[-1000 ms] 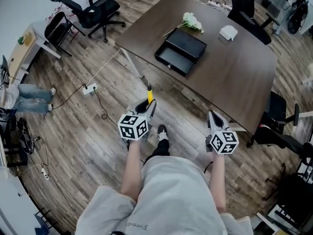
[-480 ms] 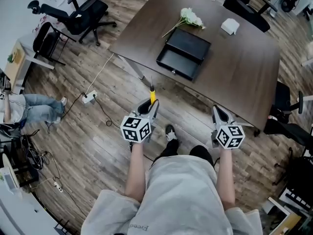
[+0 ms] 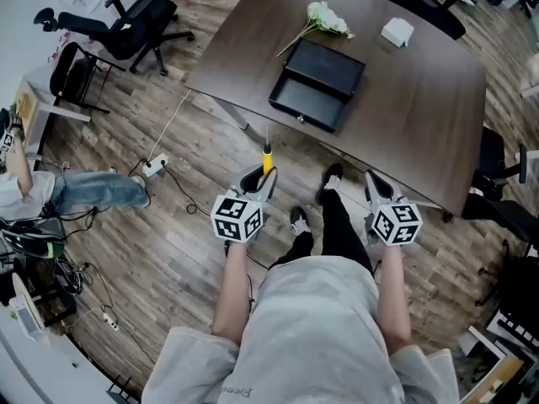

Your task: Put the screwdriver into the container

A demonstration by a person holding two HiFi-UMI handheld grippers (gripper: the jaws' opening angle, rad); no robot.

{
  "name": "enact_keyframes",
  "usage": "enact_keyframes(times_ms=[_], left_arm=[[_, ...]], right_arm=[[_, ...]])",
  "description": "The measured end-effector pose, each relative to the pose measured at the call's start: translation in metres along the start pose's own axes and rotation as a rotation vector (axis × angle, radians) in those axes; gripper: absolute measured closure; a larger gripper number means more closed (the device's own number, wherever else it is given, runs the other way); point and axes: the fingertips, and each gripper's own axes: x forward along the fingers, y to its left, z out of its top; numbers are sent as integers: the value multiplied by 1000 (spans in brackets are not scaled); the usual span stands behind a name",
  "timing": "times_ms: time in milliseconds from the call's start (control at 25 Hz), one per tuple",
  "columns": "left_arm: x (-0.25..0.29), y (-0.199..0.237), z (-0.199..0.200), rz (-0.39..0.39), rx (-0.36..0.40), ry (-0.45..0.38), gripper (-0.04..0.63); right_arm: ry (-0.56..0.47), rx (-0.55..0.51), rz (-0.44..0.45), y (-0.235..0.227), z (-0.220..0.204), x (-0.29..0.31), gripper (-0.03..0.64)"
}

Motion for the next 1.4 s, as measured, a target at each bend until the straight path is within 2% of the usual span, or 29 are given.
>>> enact_keyframes(times_ms=[320, 600, 920, 1120, 1280, 1400], left_arm=[[32, 9, 4, -30, 76, 56, 456], [89, 36, 38, -71, 159, 122, 456], [154, 61, 75, -106, 345, 203, 456], [180, 71, 82, -124, 486, 259, 456], [199, 71, 85, -161, 561, 298, 456], [211, 72, 85, -193, 628, 335, 456]], right_arm=[[4, 13, 31, -13, 16, 49, 615], [-21, 105, 4, -33, 41, 104, 615], [-38, 140, 17, -57, 83, 161, 615], [-12, 121, 57, -53, 92, 182, 615], [2, 99, 81, -52, 95, 191, 615], [-1, 137, 121, -51, 100, 193, 617]])
